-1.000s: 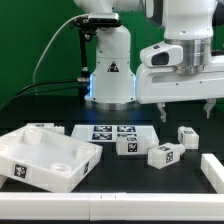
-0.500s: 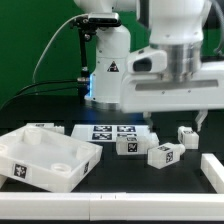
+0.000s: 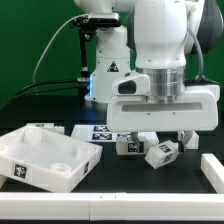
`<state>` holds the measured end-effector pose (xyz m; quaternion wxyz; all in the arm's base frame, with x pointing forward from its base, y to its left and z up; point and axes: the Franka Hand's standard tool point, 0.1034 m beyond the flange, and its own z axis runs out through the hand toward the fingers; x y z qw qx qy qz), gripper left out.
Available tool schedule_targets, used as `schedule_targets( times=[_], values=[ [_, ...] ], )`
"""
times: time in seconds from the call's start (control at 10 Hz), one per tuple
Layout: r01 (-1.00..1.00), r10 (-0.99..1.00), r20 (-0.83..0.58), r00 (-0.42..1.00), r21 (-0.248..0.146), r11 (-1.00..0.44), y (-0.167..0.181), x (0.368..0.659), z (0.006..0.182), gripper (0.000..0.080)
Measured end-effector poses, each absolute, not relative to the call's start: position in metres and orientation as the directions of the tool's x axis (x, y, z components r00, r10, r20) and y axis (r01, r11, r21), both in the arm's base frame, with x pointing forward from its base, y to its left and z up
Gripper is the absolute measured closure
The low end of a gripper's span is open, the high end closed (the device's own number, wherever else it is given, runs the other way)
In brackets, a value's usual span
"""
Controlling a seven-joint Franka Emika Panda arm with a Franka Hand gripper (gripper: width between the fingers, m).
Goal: Assemble square table
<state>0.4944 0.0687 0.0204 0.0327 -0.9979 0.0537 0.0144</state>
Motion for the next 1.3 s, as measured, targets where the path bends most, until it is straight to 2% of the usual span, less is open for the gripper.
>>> schedule_targets(
  times=[0.2, 0.3, 0.4, 0.5, 0.6, 0.8, 1.0, 1.1, 1.3],
  values=[
    [-0.113, -0.111, -0.040, 0.993, -0.061, -0.992, 0.070, 0.492, 0.015, 0.0151],
    [-0.113, -0.111, -0.041, 0.993, -0.061, -0.992, 0.070, 0.491, 0.015, 0.0242],
    [-0.113, -0.110, -0.041, 0.993, -0.061, -0.992, 0.070, 0.491, 0.015, 0.0242],
    [-0.113, -0.110, -0.041, 0.993, -0.061, -0.992, 0.070, 0.491, 0.015, 0.0424],
    [-0.113, -0.110, -0.041, 0.993, -0.061, -0.992, 0.070, 0.491, 0.015, 0.0518],
    [-0.106, -0.104, -0.040, 0.994, -0.061, -0.992, 0.072, 0.492, 0.018, 0.0517],
    [-0.070, -0.067, -0.049, 0.997, -0.073, -0.995, 0.087, 0.486, 0.057, 0.0517],
    [-0.047, -0.044, -0.042, 0.998, -0.075, -0.996, 0.095, 0.470, 0.076, 0.0517],
    [-0.030, -0.028, -0.027, 0.999, -0.072, -0.997, 0.106, 0.434, 0.090, 0.0517]
  ],
)
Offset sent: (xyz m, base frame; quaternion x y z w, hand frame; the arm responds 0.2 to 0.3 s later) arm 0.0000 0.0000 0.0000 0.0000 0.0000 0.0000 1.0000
